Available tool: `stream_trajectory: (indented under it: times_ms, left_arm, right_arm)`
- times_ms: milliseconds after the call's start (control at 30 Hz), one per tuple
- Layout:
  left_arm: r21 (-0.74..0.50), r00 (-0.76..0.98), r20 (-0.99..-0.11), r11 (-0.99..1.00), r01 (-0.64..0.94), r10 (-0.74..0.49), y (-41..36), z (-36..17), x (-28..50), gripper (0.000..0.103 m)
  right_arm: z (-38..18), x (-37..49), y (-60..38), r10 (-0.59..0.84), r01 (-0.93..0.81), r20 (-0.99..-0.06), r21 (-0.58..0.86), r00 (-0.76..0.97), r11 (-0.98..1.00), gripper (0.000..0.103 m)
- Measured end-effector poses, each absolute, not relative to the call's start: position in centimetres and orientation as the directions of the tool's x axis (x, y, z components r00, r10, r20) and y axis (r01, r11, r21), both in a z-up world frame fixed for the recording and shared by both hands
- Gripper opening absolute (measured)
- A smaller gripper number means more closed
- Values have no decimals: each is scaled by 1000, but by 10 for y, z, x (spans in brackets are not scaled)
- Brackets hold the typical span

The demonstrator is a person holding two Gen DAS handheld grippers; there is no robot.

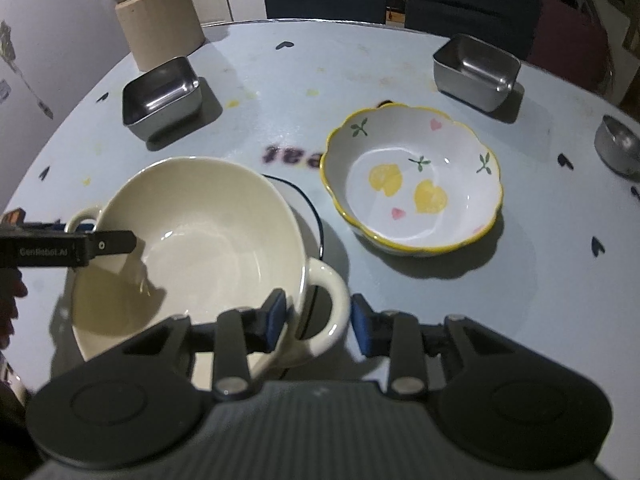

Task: Organize plates and bowls
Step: 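Set the cream bowl on the table and open both grippers, then move both grippers to the rim of the yellow-rimmed lemon-print bowl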

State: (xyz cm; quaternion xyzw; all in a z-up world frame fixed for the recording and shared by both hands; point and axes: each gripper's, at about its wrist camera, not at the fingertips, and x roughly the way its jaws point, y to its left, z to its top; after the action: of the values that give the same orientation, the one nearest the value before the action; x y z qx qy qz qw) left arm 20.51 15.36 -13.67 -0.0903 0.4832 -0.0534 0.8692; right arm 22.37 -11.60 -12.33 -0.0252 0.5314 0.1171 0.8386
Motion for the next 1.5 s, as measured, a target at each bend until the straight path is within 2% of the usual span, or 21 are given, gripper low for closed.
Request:
stream_trajectory:
  times_ms: [67, 300, 400, 567, 667, 1033, 1500]
  left_arm:
    - [-192, 530, -831, 981, 14, -170, 152, -136, 205, 82]
    - [-140, 502, -851, 988, 64, -153, 145, -139, 202, 100]
    - [-122, 510, -847, 988, 91, -151, 141, -137, 198, 103]
    - [-112, 517, -844, 989, 92, -144, 138, -130, 196, 103]
    - [-115, 529, -836, 989, 97, -149, 134, -124, 196, 103]
    - [-128, 575, -804, 988, 82, -151, 113, -88, 201, 103]
    - [-206, 623, -743, 969, 134, -244, 45, -44, 235, 103]
  right_arm:
    - [-125, 224, -118, 169, -215, -897, 85, 409, 973, 48]
    - [-128, 222, -119, 164, -221, -888, 73, 429, 973, 58]
    - [-129, 221, -121, 173, -227, -887, 79, 429, 971, 63]
    - [-133, 217, -122, 187, -255, -884, 81, 428, 964, 90]
    - [-132, 215, -125, 214, -269, -875, 101, 434, 958, 102]
    - [-118, 212, -154, 257, -239, -842, 158, 474, 958, 103]
    - [-81, 219, -235, 254, -94, -761, 248, 597, 964, 103]
